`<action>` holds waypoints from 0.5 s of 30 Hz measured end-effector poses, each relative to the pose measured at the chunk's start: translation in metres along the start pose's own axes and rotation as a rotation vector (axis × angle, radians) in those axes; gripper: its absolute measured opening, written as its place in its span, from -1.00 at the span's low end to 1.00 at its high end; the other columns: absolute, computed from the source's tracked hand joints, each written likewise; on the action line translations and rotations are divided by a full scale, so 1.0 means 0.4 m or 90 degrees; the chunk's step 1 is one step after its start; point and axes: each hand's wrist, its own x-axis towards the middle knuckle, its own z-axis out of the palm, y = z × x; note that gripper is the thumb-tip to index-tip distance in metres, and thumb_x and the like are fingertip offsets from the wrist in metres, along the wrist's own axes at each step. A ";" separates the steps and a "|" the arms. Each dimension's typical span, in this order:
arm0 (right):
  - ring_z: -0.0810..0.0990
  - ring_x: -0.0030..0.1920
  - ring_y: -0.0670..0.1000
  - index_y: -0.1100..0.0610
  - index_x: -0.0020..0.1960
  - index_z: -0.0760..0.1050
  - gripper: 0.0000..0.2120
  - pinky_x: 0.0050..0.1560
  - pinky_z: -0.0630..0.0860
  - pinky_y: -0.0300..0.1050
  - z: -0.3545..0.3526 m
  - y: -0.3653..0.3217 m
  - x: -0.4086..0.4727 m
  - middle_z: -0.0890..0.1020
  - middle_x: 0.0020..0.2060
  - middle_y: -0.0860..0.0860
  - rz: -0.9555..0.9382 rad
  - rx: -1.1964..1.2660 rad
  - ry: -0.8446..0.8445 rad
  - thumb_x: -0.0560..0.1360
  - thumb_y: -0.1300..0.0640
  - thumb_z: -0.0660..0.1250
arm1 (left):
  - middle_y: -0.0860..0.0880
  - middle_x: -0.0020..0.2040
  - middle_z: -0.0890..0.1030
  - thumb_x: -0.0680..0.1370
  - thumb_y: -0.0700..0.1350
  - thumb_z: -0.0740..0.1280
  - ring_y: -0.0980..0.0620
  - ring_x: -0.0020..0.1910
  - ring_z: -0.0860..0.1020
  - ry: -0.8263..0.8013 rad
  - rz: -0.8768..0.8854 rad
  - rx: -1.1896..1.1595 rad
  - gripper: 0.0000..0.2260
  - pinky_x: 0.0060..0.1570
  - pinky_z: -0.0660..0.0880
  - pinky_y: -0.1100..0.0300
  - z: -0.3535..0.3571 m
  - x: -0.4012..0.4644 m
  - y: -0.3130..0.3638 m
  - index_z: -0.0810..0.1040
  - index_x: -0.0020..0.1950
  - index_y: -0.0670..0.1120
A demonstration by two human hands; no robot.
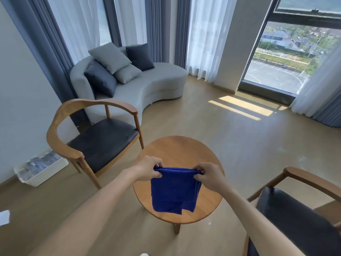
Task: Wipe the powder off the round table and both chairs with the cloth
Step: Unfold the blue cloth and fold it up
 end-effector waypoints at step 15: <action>0.61 -0.13 -0.08 0.02 0.04 0.59 -0.75 -0.10 0.60 -0.14 0.256 0.163 0.309 0.65 -0.12 -0.07 0.242 0.051 -0.161 0.48 0.26 0.23 | 0.07 0.00 0.55 0.48 -0.08 0.39 0.12 -0.08 0.54 -0.339 -0.055 0.010 -0.88 -0.18 0.48 0.28 0.141 0.425 -0.314 0.54 0.00 0.07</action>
